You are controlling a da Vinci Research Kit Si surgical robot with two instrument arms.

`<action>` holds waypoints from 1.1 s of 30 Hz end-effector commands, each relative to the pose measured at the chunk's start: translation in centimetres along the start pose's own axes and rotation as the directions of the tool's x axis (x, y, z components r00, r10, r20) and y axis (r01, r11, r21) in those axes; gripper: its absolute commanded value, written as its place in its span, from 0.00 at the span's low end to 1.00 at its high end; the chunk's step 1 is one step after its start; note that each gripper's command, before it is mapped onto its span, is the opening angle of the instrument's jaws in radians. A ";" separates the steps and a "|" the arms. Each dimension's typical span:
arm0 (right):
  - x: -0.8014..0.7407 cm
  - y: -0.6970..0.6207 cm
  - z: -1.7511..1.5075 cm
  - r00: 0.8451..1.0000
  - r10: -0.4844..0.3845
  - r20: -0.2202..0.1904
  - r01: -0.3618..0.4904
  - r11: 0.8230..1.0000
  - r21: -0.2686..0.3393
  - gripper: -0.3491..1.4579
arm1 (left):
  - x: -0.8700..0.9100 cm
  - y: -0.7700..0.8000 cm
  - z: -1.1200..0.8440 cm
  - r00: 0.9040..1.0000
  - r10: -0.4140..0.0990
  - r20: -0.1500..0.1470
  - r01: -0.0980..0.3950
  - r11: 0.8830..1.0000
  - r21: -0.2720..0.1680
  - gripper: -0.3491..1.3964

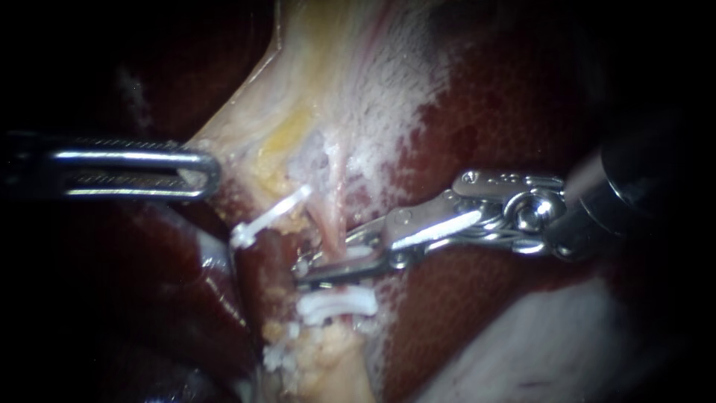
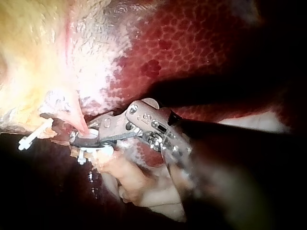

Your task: Going back third clip right tube

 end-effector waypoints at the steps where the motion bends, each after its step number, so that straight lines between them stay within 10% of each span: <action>1: 0.00 -0.01 0.00 1.000 0.000 0.001 0.000 1.000 0.000 0.00 | 0.00 0.00 0.00 1.000 0.000 0.000 0.000 1.000 0.000 0.00; 13: 0.00 -0.03 0.02 1.000 -0.001 -0.001 0.001 1.000 0.004 0.00 | 0.01 0.01 0.00 1.000 0.000 0.000 0.000 1.000 0.000 0.00; 22: 0.02 -0.09 0.08 0.998 -0.055 -0.011 0.055 0.998 -0.022 0.41 | 0.01 0.01 0.00 1.000 0.001 0.000 -0.001 1.000 0.000 0.00; 33: 0.06 -0.14 0.01 0.982 -0.187 -0.019 0.185 0.980 -0.070 0.48 | 0.03 0.07 -0.01 1.000 0.001 0.000 -0.001 1.000 -0.002 0.00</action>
